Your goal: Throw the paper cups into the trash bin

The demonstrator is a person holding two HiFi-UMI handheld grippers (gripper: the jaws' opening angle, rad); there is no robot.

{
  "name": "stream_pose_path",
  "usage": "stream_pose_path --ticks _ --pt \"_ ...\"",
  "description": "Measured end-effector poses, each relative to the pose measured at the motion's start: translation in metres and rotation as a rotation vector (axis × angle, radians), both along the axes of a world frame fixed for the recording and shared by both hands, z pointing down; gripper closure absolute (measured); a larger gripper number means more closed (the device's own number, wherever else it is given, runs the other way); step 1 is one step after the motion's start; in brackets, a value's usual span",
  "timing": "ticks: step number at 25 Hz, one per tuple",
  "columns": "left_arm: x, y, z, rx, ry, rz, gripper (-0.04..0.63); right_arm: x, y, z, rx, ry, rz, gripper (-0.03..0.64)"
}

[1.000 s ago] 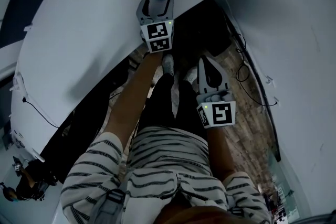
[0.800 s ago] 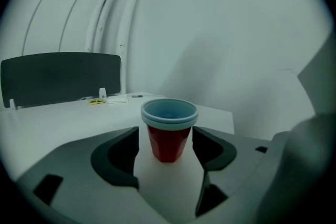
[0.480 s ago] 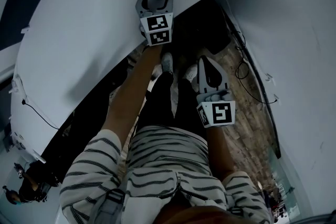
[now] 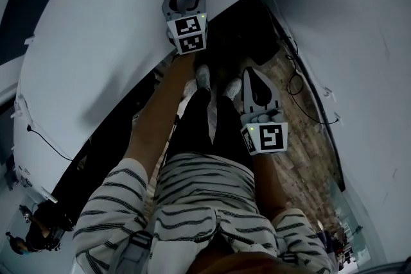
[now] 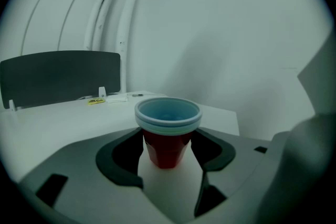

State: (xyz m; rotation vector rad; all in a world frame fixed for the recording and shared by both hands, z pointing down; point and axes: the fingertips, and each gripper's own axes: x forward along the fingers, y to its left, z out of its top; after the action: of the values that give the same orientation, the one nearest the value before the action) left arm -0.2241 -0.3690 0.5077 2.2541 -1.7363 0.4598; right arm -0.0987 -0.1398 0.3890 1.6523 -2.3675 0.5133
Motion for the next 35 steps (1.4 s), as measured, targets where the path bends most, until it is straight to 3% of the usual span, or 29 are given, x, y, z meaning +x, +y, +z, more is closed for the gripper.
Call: stream_pose_path --ticks 19,35 --pt "0.008 0.026 -0.045 0.026 0.053 -0.001 0.296 0.027 0.014 -0.028 0.055 -0.033 0.071 0.606" --pt "0.031 0.066 -0.109 0.084 0.045 0.046 0.298 0.048 0.028 -0.062 0.104 -0.051 0.108 0.606"
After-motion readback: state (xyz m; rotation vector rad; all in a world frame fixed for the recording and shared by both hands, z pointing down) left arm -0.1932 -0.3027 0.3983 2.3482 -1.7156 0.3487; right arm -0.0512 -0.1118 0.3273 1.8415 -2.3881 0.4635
